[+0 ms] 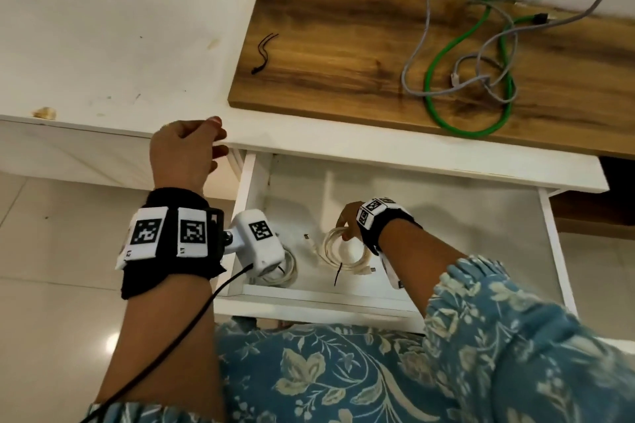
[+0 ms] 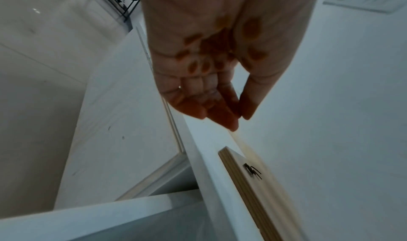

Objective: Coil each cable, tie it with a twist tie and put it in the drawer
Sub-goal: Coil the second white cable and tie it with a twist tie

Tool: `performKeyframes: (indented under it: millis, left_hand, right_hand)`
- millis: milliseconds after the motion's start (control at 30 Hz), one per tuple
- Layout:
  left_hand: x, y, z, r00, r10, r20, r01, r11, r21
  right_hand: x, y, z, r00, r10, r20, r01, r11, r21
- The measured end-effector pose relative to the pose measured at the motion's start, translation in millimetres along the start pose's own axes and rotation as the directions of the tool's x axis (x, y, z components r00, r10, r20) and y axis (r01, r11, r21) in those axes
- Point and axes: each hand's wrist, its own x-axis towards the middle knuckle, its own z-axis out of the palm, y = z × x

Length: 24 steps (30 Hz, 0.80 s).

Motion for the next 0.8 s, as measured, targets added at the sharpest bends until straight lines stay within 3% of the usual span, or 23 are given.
performKeyframes:
  millis: [133, 300, 467, 800]
  left_hand:
    - [5, 0, -4, 0.998, -0.027, -0.057, 0.021, 0.995, -0.097]
    - [8, 0, -3, 0.997, -0.007, -0.082, 0.0, 0.996, -0.093]
    - [10, -1, -2, 0.996, 0.017, -0.092, -0.025, 0.996, -0.086]
    - [11, -1, 1, 0.994, 0.037, -0.099, -0.045, 0.995, -0.087]
  right_hand:
    - [13, -8, 14, 1.0, -0.009, 0.006, 0.009, 1.0, -0.003]
    - [31, -28, 20, 0.994, -0.072, 0.086, 0.074, 0.997, -0.014]
    - [72, -22, 47, 0.996, -0.032, 0.077, 0.036, 0.998, -0.054]
    - [40, -13, 25, 0.993, -0.06, 0.097, 0.053, 0.996, 0.076]
